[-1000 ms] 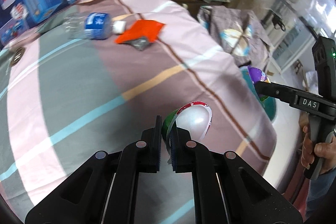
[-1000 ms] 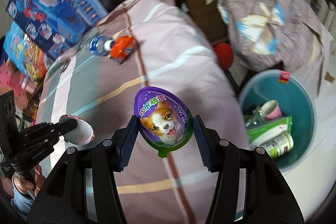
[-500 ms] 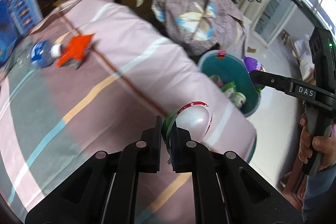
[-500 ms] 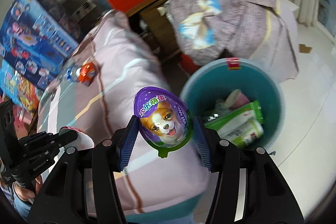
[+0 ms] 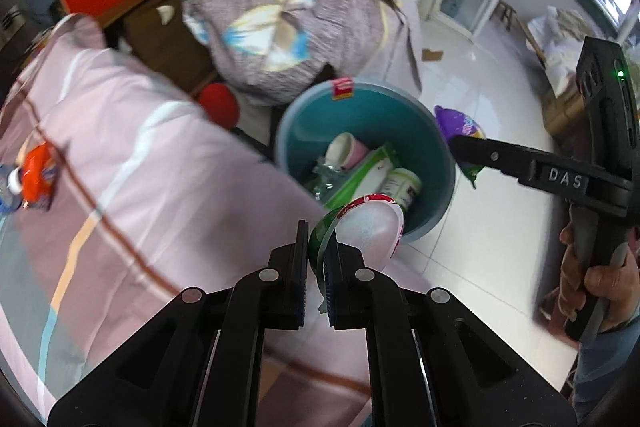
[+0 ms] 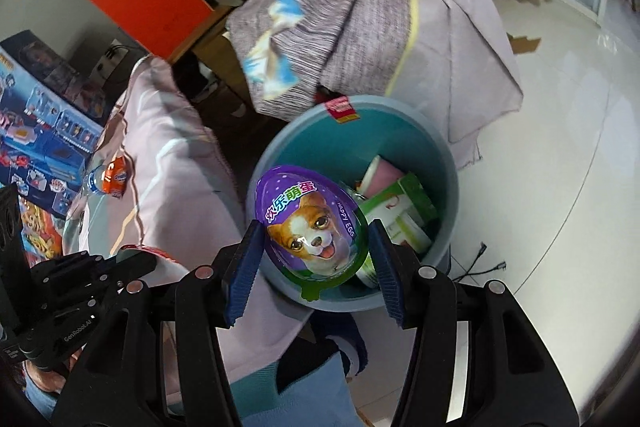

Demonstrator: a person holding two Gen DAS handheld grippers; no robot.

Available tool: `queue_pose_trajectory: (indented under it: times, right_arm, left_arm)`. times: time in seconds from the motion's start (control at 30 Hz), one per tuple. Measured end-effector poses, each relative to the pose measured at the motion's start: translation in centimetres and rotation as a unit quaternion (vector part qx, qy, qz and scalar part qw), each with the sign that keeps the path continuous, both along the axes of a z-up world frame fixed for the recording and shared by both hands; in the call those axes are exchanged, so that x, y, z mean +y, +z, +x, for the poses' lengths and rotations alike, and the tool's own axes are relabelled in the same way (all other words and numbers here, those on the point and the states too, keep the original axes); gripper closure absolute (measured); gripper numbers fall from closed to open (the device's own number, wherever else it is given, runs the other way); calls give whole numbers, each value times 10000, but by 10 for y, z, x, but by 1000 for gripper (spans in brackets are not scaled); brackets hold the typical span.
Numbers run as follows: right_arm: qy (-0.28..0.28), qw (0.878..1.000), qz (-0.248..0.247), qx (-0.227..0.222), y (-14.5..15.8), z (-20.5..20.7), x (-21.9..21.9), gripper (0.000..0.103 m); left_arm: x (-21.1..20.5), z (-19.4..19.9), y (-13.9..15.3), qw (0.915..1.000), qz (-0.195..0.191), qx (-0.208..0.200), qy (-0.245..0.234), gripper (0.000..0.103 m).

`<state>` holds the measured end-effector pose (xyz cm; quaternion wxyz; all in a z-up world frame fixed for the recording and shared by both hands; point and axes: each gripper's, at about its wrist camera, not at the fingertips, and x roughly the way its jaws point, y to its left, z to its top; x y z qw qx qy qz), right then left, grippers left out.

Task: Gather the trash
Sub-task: 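Carry the white-red ball and purple egg over the teal bin with both tools, then open both tools to drop the ball and egg into the bin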

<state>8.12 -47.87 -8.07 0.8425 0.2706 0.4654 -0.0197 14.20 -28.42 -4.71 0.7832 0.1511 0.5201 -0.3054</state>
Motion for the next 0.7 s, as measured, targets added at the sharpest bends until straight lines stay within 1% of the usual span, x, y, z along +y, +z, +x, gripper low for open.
queue_pose_trajectory:
  times: [0.13, 0.2, 0.27, 0.3, 0.37, 0.43, 0.5, 0.57, 0.6, 0.67, 0.7]
  right_arm:
    - [-107, 9999, 87, 61, -9, -3, -13, 52]
    - [-152, 9998, 106, 95, -12, -5, -18, 52]
    - [-193, 9996, 131, 134, -16, -6, -23, 51]
    - [-210, 9996, 141, 154, -18, -7, -25, 51]
    - [-229, 9994, 167, 187, -22, -7, -27, 51]
    - [-225, 9993, 190, 222, -25, -6, -28, 51]
    - [-204, 9993, 198, 243, -27, -4, -27, 52]
    - [-168, 9993, 200, 252, -28, -2, -26, 51]
    - [-154, 9994, 197, 254, -28, -1, -25, 51]
    - [-116, 9994, 188, 265, -28, 1, -23, 51]
    - [-93, 9994, 178, 277, -28, 2, -21, 51]
  left_arm:
    - [-30, 3, -11, 9997, 81, 124, -181, 94]
    - [-42, 4, -18, 9994, 118, 200, -237, 89]
    - [-51, 5, -22, 9992, 155, 221, -290, 80]
    - [-55, 4, -25, 9991, 176, 232, -322, 78]
    - [-59, 3, -26, 9989, 197, 225, -353, 64]
    - [-59, 2, -28, 9990, 232, 181, -341, 56]
    - [-55, 4, -27, 9992, 229, 163, -286, 52]
    - [-49, 5, -25, 9995, 210, 150, -202, 44]
    - [-47, 6, -24, 9995, 198, 140, -180, 42]
    - [-40, 7, -21, 9997, 169, 98, -114, 33]
    - [-37, 7, -20, 9998, 154, 84, -91, 31]
